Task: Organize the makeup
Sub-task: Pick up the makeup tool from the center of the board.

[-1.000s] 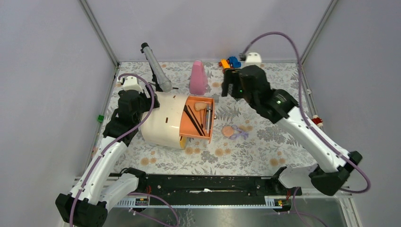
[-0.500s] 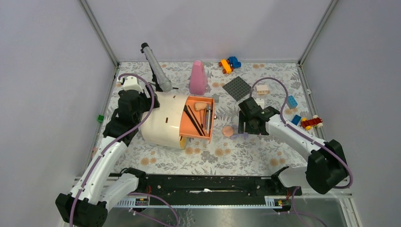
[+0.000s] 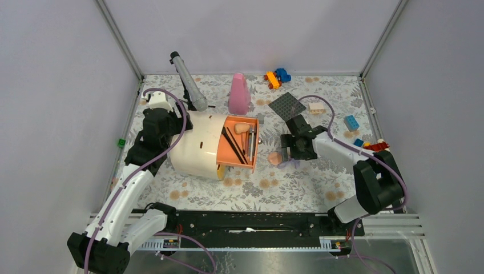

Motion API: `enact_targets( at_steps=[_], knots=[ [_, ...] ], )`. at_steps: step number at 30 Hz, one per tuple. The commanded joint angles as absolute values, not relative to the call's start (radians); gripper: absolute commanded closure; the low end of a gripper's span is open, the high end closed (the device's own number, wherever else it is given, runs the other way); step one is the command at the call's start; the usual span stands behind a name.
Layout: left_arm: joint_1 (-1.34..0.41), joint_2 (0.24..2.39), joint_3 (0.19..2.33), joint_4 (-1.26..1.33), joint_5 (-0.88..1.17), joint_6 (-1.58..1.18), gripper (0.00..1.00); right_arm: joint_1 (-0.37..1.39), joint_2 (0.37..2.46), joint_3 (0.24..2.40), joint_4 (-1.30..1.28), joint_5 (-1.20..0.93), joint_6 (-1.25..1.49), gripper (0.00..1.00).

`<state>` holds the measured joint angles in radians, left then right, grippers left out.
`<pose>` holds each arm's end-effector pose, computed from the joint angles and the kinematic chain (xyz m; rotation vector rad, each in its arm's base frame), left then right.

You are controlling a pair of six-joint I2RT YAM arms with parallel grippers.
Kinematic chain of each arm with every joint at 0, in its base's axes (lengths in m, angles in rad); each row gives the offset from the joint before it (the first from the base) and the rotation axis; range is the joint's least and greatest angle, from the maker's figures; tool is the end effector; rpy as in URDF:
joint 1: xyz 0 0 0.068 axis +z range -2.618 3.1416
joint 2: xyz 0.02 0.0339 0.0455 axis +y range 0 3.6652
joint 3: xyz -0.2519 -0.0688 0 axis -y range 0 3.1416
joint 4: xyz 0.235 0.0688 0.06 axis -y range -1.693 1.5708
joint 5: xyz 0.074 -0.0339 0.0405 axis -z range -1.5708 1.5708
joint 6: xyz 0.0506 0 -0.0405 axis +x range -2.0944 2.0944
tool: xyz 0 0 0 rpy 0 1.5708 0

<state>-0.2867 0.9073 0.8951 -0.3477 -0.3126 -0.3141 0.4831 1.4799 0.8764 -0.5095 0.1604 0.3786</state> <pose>0.2105 -0.0458 0.3261 -0.2336 1.8996 -0.1033 0.2512 0.1227 0.1692 -0.0892 2.6585 0.0646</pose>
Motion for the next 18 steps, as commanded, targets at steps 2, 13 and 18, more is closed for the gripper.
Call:
enact_targets(
  at_steps=[2,13,18],
  knots=[
    [-0.278,0.923,0.900,-0.403,-0.300,-0.301,0.22,0.482,1.589,1.013,-0.581,0.074,0.189,0.11],
    [-0.277,0.926,0.902,-0.402,-0.289,-0.302,0.22,0.482,1.723,1.077,-0.659,0.088,0.125,0.18],
    [-0.278,0.924,0.902,-0.402,-0.288,-0.301,0.22,0.481,1.732,1.072,-0.645,0.043,0.126,0.22]
  ],
)
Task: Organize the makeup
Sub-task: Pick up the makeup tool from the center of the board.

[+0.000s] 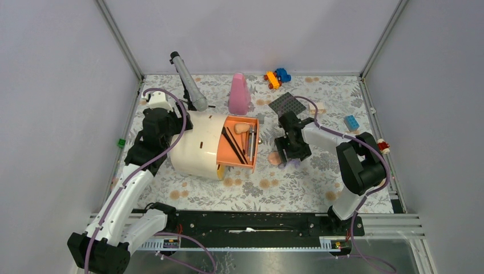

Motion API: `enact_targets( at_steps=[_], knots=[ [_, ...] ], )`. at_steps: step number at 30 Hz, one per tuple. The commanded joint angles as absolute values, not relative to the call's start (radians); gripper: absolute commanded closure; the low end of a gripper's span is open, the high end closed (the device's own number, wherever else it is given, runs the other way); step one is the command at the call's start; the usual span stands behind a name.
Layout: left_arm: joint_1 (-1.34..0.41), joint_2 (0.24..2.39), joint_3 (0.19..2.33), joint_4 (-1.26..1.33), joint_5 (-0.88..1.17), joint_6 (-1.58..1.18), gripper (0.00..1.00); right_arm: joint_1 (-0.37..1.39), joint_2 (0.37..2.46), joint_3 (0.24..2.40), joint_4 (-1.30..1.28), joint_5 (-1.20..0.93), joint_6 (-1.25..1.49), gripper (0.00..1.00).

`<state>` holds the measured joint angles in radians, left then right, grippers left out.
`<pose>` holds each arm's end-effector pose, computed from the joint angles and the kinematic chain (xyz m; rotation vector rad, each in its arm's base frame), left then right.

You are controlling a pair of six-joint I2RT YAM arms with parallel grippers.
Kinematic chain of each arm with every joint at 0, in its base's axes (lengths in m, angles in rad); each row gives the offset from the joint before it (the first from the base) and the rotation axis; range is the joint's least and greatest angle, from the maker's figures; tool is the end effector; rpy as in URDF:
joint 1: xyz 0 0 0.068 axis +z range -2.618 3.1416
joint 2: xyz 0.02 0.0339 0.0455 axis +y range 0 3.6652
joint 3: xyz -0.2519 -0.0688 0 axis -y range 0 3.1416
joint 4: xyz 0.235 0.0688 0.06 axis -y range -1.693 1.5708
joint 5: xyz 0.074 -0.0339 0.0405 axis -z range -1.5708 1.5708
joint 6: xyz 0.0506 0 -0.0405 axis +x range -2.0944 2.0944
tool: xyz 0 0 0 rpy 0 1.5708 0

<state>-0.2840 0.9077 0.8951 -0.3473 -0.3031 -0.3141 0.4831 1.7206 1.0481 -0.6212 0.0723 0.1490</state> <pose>0.2108 -0.0458 0.3260 -0.2300 1.9013 -0.1104 0.2787 0.1421 0.1434 -0.4607 2.8185 0.0256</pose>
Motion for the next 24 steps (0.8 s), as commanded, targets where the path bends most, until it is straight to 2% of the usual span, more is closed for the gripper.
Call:
enact_targets(
  at_steps=[1,20,22,24],
  knots=[
    [-0.277,0.923,0.902,-0.402,-0.288,-0.301,0.22,0.482,1.731,1.070,-0.643,0.034,0.130,0.23],
    [-0.278,0.927,0.902,-0.402,-0.284,-0.301,0.22,0.482,1.625,0.979,-0.598,-0.033,0.308,0.57],
    [-0.278,0.926,0.902,-0.402,-0.284,-0.301,0.22,0.482,1.609,0.970,-0.596,-0.040,0.319,0.53],
    [-0.278,0.927,0.902,-0.402,-0.284,-0.301,0.22,0.481,1.587,0.956,-0.591,-0.058,0.318,0.39]
  ],
)
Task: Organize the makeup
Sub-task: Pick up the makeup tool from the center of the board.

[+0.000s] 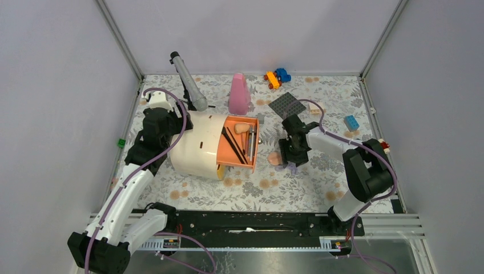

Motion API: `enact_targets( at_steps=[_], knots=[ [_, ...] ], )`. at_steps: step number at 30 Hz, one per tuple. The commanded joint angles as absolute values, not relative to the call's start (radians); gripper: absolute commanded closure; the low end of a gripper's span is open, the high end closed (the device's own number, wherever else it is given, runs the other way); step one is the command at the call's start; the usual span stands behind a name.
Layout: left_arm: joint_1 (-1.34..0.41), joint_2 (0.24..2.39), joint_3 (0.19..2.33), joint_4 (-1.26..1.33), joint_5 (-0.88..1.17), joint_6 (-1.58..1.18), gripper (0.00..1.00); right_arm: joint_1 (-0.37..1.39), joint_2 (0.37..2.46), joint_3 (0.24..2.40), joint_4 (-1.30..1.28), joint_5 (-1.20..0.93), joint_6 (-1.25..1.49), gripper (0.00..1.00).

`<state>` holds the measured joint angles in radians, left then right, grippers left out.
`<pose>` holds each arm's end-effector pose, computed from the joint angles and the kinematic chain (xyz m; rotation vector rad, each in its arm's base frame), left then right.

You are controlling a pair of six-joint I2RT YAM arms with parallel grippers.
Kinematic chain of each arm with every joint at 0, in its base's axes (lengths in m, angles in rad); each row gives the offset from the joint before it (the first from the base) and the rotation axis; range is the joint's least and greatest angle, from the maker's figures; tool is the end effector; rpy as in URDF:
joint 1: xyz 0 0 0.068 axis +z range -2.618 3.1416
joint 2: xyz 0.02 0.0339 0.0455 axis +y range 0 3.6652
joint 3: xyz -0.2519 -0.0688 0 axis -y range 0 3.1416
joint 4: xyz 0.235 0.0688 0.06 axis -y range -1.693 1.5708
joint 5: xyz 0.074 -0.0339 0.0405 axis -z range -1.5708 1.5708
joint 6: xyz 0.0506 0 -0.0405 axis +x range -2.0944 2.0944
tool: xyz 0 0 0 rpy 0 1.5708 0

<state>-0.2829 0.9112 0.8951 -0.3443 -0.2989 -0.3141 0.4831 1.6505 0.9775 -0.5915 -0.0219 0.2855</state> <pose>0.2116 -0.0460 0.3256 -0.2282 1.9025 -0.1135 0.2641 0.1398 0.1462 -0.2869 2.8450 0.1945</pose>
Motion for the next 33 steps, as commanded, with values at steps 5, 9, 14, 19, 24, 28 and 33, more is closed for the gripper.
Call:
enact_targets(
  at_steps=[5,9,14,19,24,28,33],
  knots=[
    [-0.278,0.925,0.903,-0.402,-0.284,-0.301,0.22,0.481,1.519,0.925,-0.578,-0.110,0.305,0.19],
    [-0.278,0.926,0.904,-0.402,-0.282,-0.301,0.22,0.483,1.522,0.914,-0.581,-0.141,0.291,0.25],
    [-0.278,0.925,0.902,-0.402,-0.280,-0.301,0.22,0.493,1.556,0.907,-0.586,-0.084,0.292,0.32],
    [-0.278,0.925,0.903,-0.402,-0.282,-0.301,0.22,0.524,1.592,0.930,-0.617,-0.007,0.285,0.32],
    [-0.278,0.926,0.902,-0.402,-0.282,-0.301,0.22,0.555,1.616,0.948,-0.623,0.039,0.284,0.36],
    [-0.278,0.928,0.904,-0.402,-0.280,-0.301,0.22,0.570,1.643,0.961,-0.625,0.048,0.286,0.43],
    [-0.277,0.927,0.904,-0.402,-0.279,-0.301,0.22,0.587,1.673,0.974,-0.631,0.086,0.294,0.50]
  ],
)
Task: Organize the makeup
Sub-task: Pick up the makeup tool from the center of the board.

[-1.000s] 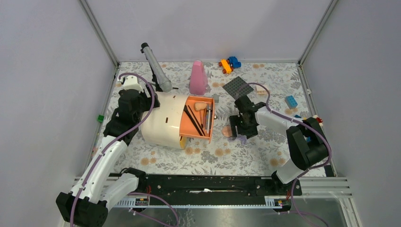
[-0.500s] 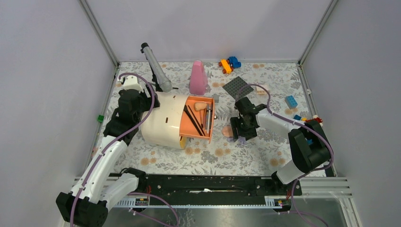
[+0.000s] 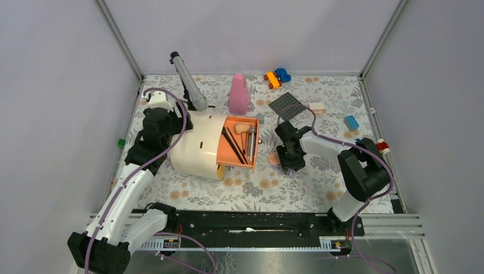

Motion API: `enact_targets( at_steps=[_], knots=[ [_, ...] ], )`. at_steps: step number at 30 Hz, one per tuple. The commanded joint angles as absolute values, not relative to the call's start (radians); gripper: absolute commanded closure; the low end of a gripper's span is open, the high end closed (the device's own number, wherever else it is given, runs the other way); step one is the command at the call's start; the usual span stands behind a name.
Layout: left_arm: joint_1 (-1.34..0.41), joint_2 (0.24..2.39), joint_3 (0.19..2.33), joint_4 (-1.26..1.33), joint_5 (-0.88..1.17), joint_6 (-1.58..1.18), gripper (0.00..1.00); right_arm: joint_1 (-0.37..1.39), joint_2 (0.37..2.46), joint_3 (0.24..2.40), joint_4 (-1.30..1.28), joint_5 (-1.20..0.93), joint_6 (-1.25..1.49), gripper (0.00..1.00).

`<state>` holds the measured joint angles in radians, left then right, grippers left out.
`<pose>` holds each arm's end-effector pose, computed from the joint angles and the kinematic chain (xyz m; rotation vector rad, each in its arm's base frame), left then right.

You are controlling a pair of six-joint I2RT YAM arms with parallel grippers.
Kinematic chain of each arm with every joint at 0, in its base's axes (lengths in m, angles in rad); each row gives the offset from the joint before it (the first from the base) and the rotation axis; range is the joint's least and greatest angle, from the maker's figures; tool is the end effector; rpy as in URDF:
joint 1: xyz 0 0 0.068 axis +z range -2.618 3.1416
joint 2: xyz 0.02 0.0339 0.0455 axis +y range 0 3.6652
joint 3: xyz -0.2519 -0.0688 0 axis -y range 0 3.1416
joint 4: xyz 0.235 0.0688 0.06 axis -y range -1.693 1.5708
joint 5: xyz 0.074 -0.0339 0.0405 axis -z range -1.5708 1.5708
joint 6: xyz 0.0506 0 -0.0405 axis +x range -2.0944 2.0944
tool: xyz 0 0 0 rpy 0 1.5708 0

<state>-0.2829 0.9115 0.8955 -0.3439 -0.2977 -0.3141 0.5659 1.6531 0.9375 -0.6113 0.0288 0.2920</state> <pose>0.2117 -0.0461 0.3257 -0.2275 1.9023 -0.1148 0.2435 0.1529 0.1348 -0.3916 2.8794 0.1101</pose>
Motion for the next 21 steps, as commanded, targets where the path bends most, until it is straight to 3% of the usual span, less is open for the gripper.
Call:
enact_targets(
  at_steps=[1,13,21],
  knots=[
    [-0.278,0.926,0.904,-0.402,-0.280,-0.301,0.22,0.590,1.674,0.976,-0.630,0.094,0.296,0.51],
    [-0.278,0.925,0.904,-0.402,-0.279,-0.301,0.22,0.595,1.619,0.980,-0.616,0.112,0.327,0.75],
    [-0.278,0.923,0.903,-0.403,-0.280,-0.301,0.22,0.596,1.519,1.024,-0.678,0.139,0.347,0.75]
  ],
)
